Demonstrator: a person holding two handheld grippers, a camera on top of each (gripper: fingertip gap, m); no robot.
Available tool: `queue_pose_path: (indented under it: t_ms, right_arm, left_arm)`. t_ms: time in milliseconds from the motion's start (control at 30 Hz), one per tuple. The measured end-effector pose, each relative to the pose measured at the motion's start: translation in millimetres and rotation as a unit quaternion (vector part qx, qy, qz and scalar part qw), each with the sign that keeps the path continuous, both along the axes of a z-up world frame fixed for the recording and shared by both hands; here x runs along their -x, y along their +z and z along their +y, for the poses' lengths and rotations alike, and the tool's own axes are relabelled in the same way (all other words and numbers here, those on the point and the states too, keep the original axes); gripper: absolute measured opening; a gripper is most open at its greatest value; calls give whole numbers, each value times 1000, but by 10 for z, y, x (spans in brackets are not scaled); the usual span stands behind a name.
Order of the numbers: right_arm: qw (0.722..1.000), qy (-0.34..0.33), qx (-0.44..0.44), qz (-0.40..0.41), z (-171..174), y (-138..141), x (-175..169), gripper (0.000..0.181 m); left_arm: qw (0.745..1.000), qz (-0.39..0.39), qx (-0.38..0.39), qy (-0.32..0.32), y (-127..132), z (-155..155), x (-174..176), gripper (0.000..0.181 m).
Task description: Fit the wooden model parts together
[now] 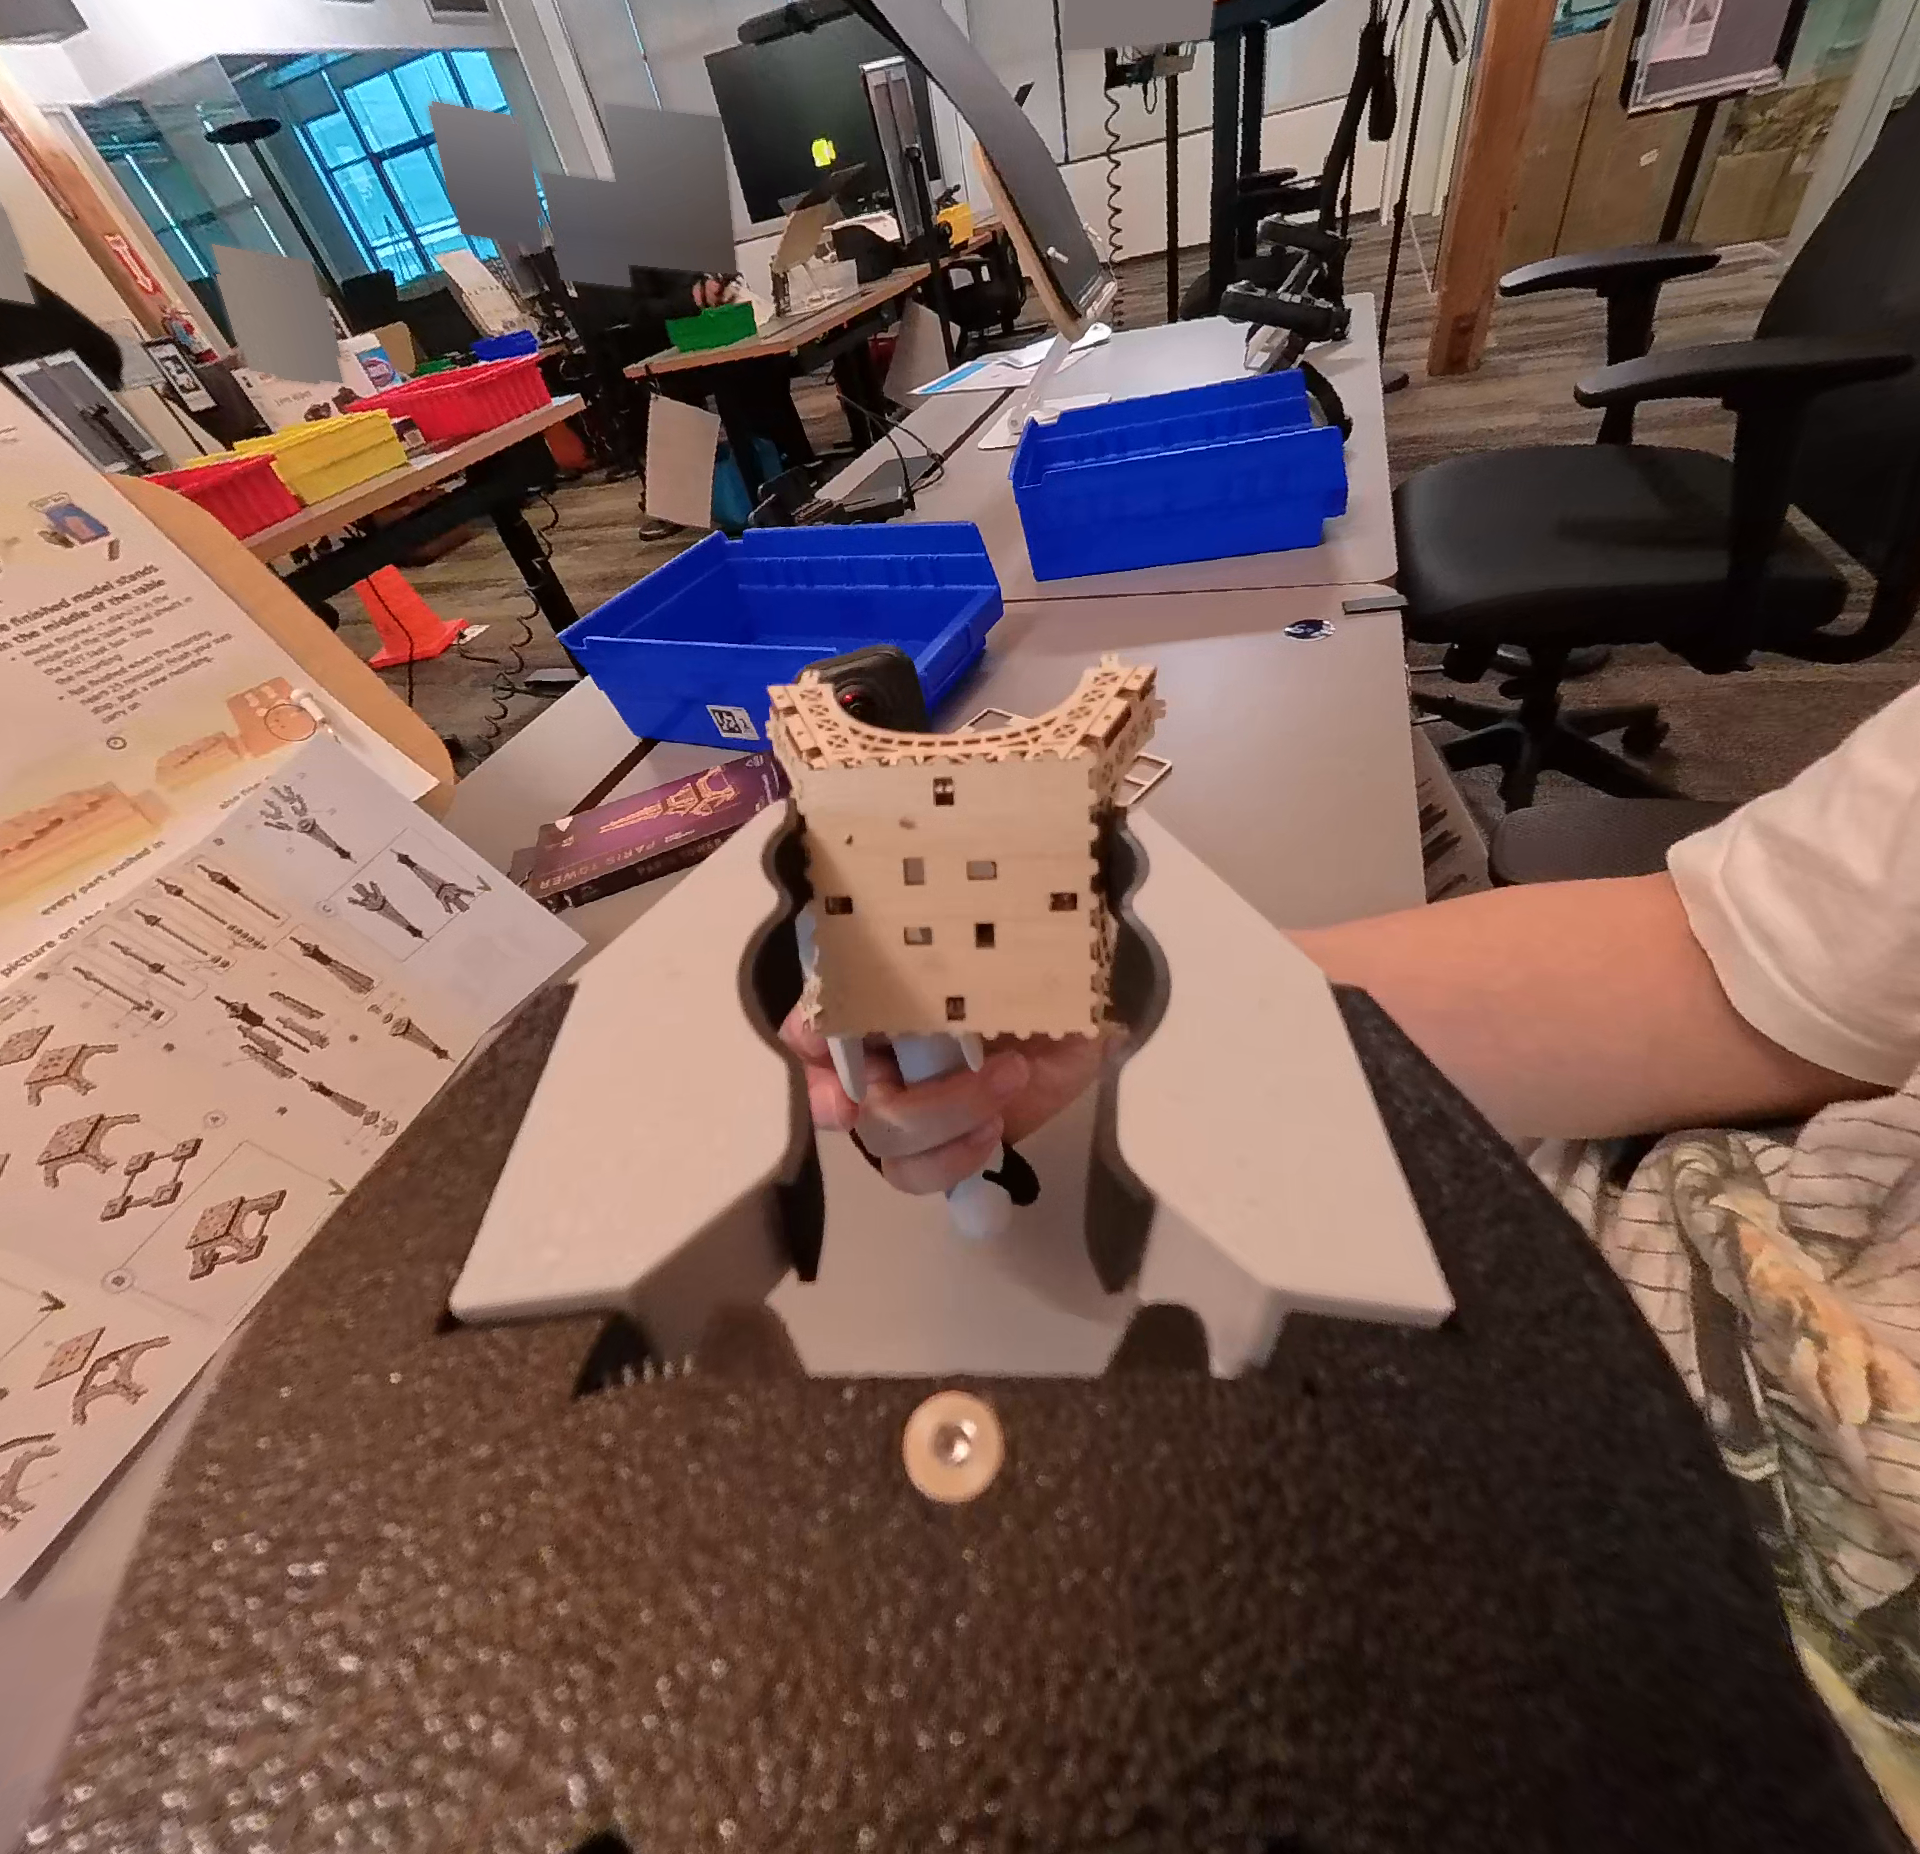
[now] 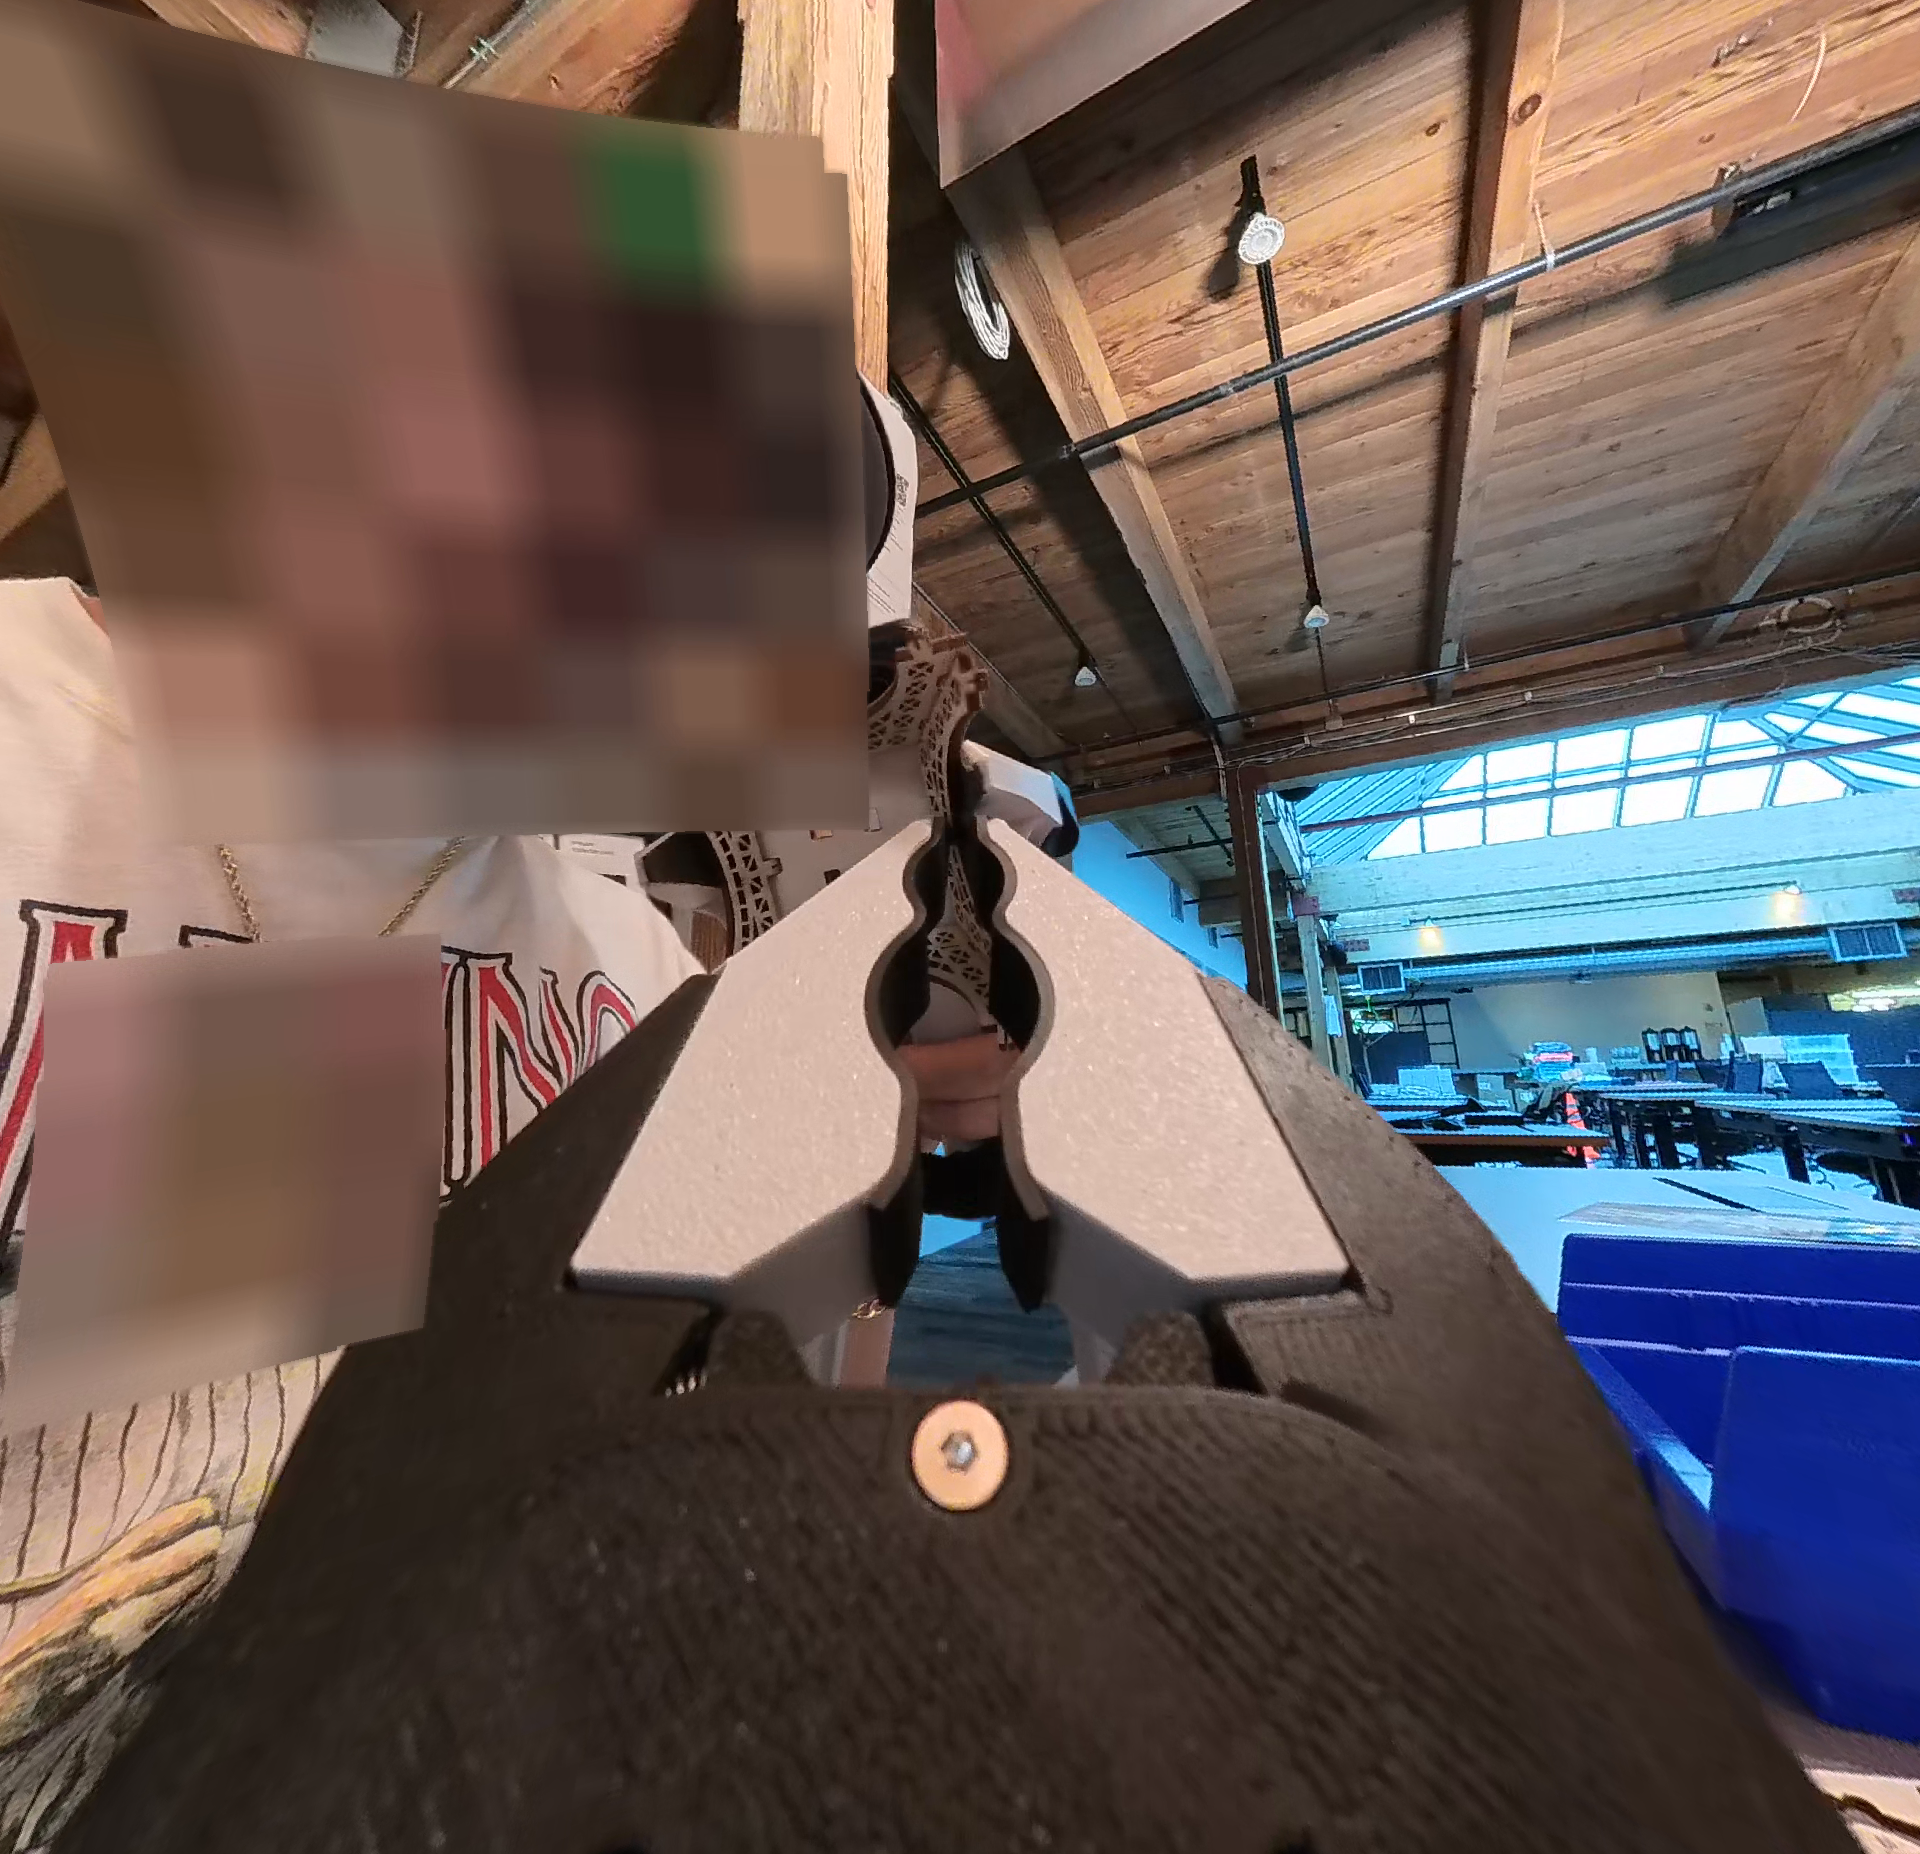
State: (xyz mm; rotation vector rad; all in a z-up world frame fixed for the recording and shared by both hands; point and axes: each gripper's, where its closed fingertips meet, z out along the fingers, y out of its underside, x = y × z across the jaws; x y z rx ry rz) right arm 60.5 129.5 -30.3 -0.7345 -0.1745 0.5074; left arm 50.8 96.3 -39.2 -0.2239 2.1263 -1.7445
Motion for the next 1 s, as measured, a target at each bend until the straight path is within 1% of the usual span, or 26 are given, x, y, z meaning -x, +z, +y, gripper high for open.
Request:
queue_pose_path:
  t_ms: [33, 67, 100, 133, 200, 233, 267, 300, 333, 400, 467, 533, 600, 633, 667, 700, 800, 867, 900, 933, 1000]
  right_arm:
    - [1000, -5, 5, 2, 5, 2, -12, 2]
    - [1000, -14, 21, 6, 21, 1, -37, 2]
    - [998, -34, 51, 15, 51, -7, -98, 2]
    - [993, -67, 94, 30, 90, -32, -198, 2]
    - [968, -141, 201, 48, 121, -143, -396, 2]
    - [946, -180, 265, 50, 110, -239, -498, 2]
    - [917, -219, 329, 51, 71, -351, -599, 1]
    - [882, -253, 393, 54, 8, -482, -692, 1]
    - [842, -279, 458, 58, -74, -637, -769, 1]
    - [761, -306, 569, 64, -254, -949, -861, 1]
    - [696, -297, 650, 64, -381, -1240, -871, 1]
    - [646, -276, 709, 62, -459, -1511, -885, 0]
    - [597, -266, 754, 56, -551, -1769, -951, 0]
    - [577, -259, 772, 66, -604, -1886, -987, 0]
    - [567, -241, 784, 75, -630, -1982, -993, 0]
    - [566, -226, 789, 81, -640, -2055, -1009, 0]
    - [543, -227, 803, 97, -752, -2228, -1179, 0]
    - [533, -208, 813, 104, -803, -2311, -1199, 1]
    - [531, -204, 816, 102, -826, -2324, -1206, 9]
    - [533, -210, 814, 98, -852, -2304, -1226, 13]
    - [553, -223, 796, 100, -869, -2193, -1257, 20]
  left_arm:
    - [1000, 1, 3, -1, 2, 7, -11, 55]
    - [1000, 2, 5, 3, -3, 32, -39, 56]
    - [1000, 5, 4, 12, -9, 77, -87, 61]
    - [1000, 8, 1, 24, -22, 142, -144, 65]
    - [999, 15, -15, 42, -83, 306, -250, 68]
    - [998, 19, -26, 51, -126, 395, -302, 69]
    - [997, 27, -37, 59, -175, 477, -351, 72]
    - [996, 38, -46, 62, -228, 544, -383, 74]
    - [995, 50, -54, 62, -282, 594, -407, 74]
    - [993, 74, -64, 63, -389, 653, -463, 72]
    - [989, 104, -79, 62, -544, 649, -520, 67]
    - [984, 137, -100, 57, -739, 590, -576, 63]
    - [977, 171, -115, 54, -944, 501, -641, 60]
    - [973, 189, -121, 50, -1046, 448, -668, 58]
    - [970, 207, -122, 46, -1143, 396, -696, 56]
    - [966, 225, -124, 43, -1242, 352, -728, 54]
    - [953, 268, -136, 45, -1512, 281, -818, 52]
    - [949, 279, -141, 49, -1614, 264, -868, 48]
    - [948, 279, -143, 49, -1634, 258, -875, 46]
    - [949, 276, -143, 49, -1631, 254, -875, 45]
    - [955, 255, -142, 49, -1582, 244, -888, 41]
